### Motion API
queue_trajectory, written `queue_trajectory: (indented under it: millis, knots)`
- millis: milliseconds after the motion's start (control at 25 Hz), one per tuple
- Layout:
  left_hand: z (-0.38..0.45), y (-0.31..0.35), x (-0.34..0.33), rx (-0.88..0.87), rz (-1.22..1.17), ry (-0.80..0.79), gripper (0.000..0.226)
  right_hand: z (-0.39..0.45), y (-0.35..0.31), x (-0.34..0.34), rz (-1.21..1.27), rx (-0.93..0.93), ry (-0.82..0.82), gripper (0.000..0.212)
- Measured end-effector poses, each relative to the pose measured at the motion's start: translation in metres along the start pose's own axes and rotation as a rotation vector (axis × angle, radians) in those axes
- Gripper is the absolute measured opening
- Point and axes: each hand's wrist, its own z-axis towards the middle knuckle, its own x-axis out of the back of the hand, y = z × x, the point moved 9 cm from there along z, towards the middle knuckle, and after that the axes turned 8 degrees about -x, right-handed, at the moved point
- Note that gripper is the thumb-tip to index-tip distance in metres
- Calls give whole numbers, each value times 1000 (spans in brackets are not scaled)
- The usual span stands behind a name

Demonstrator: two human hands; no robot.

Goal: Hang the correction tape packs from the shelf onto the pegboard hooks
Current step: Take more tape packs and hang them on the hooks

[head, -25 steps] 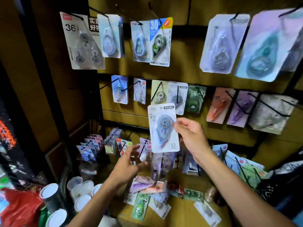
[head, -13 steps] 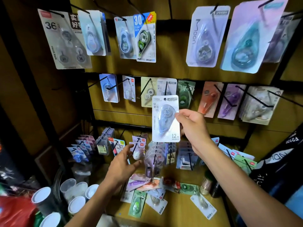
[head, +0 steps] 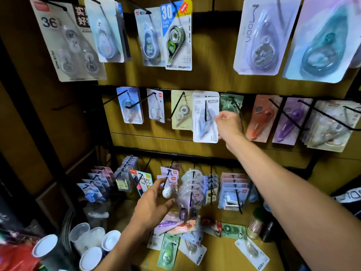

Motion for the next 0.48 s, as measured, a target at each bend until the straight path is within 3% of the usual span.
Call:
queue_trajectory:
  millis: [240, 320, 480]
  knots:
    - [8, -36, -14, -24, 6, -7, 64, 40, 27, -26, 87, -57, 38, 18]
    - [2, -44, -10, 24, -39, 55, 66, 29, 38, -18, 123, -72, 68, 7]
    - [-32, -65, -9, 155, -113, 160, 65, -36, 77, 27, 202, -39, 115, 10]
